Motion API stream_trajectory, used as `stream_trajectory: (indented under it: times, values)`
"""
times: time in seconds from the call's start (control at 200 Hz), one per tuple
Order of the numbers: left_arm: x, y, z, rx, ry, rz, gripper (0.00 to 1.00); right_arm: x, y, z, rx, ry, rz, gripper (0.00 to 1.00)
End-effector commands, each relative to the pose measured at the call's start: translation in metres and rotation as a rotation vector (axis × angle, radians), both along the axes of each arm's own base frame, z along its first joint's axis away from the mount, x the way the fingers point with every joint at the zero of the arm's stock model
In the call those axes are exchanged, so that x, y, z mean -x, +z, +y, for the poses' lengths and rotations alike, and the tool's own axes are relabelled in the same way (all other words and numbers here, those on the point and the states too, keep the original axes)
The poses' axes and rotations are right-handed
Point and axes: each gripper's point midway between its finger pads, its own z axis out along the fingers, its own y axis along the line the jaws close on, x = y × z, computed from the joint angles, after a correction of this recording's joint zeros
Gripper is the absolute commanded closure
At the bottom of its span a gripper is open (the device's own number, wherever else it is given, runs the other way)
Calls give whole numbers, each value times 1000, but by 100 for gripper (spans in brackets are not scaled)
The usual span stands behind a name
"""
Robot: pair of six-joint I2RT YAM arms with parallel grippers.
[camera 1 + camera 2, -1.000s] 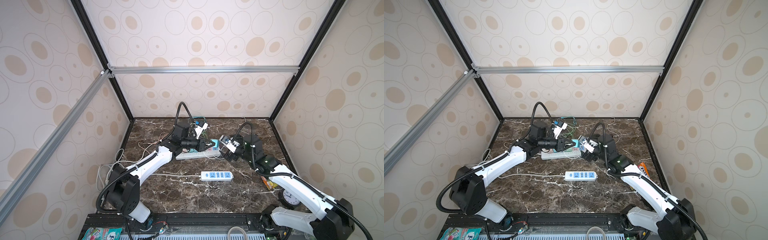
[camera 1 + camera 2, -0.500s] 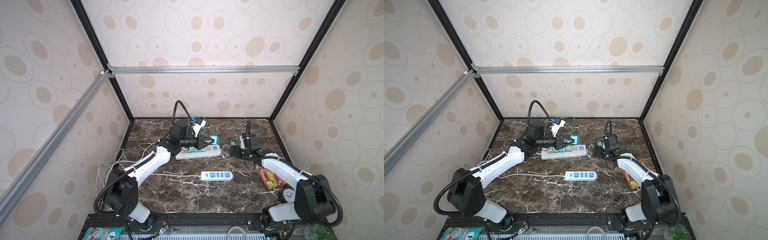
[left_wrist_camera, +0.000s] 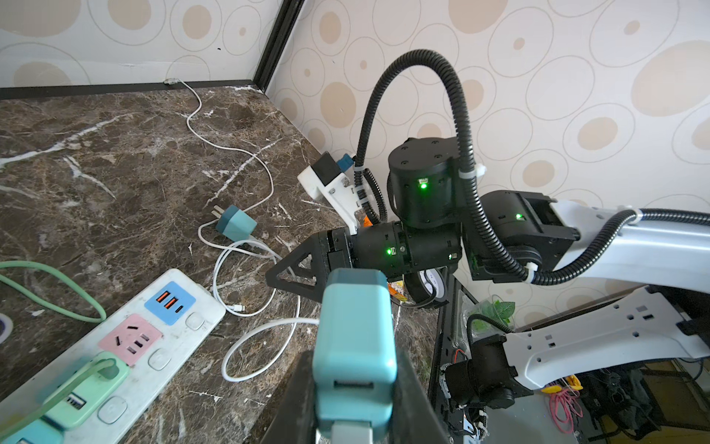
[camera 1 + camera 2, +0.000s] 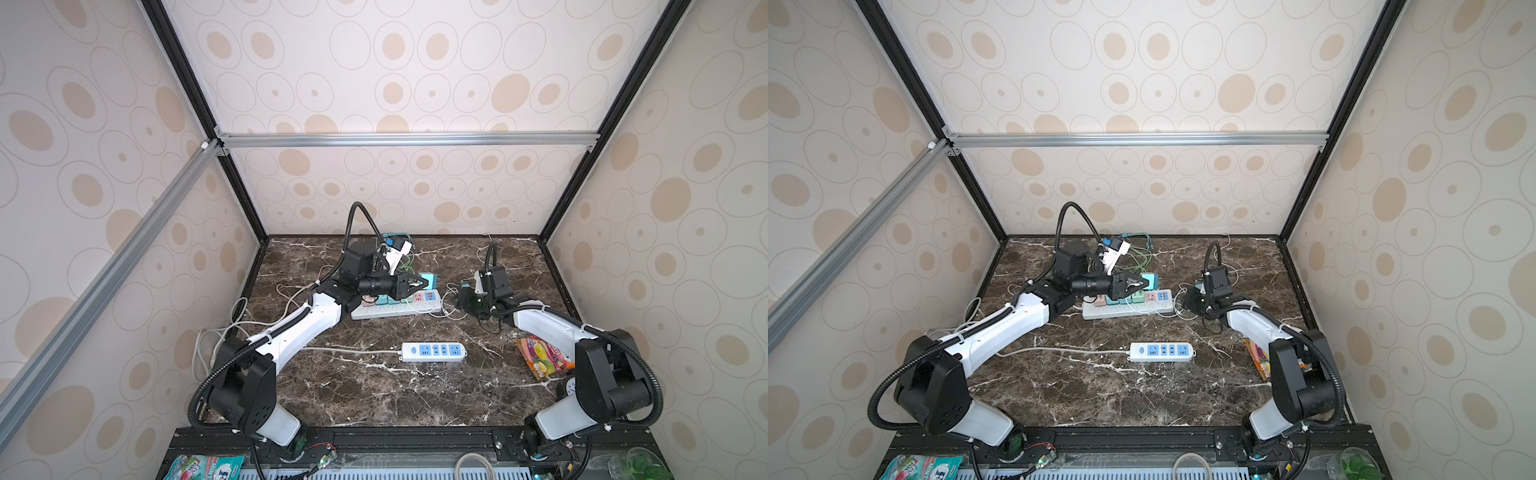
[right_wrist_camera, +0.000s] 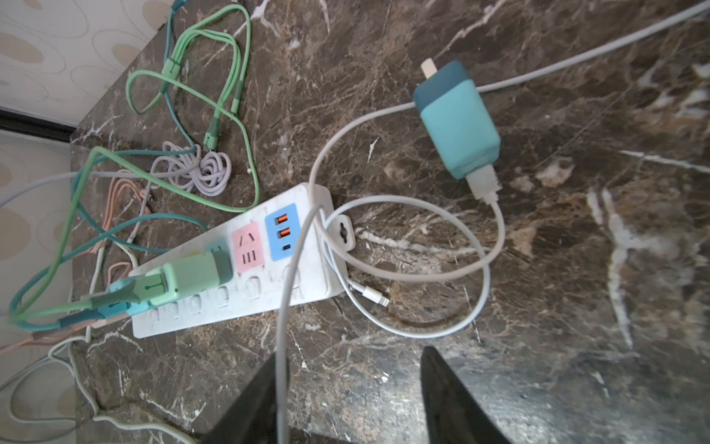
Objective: Insert the plug
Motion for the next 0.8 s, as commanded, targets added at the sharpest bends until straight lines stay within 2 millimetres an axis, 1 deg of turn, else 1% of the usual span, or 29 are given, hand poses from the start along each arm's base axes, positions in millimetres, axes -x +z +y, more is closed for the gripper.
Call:
stream_trajectory:
  times: [0.0,0.04,0.11,0.17,0.2,0.235,0.36,0.485,0.575,0.64,0.7,0.755,0.795]
  values:
    - [4,26,3,43,-11,-70,100,-12,21,6,-28,8,-77,64]
    - [5,28,3,45,-15,-75,100,-13,27,6,-18,14,-97,73]
    - [6,32,3,49,-18,-84,100,-17,44,0,20,15,-158,86]
    - [6,38,2,57,-23,-99,100,-20,67,-8,68,5,-230,97]
    - [6,41,2,61,-24,-105,100,-22,82,-13,93,-1,-276,100]
    - [5,44,1,68,-27,-111,100,-23,97,-20,126,-18,-323,100]
    - [6,59,-4,110,-59,-129,100,-22,167,-42,225,-73,-537,100]
    - [7,76,-10,157,-97,-149,100,-17,236,-51,298,-78,-734,100]
    - [6,89,-13,185,-119,-172,100,-12,277,-58,353,-90,-840,100]
    - [3,92,-14,183,-113,-183,100,-8,303,-64,402,-101,-912,100]
    - [-1,92,-13,171,-94,-195,100,-6,322,-69,439,-119,-959,100]
    - [-4,90,-13,156,-78,-196,100,-5,331,-68,453,-109,-983,100]
    - [-5,89,-12,145,-69,-197,100,-5,333,-63,448,-81,-990,100]
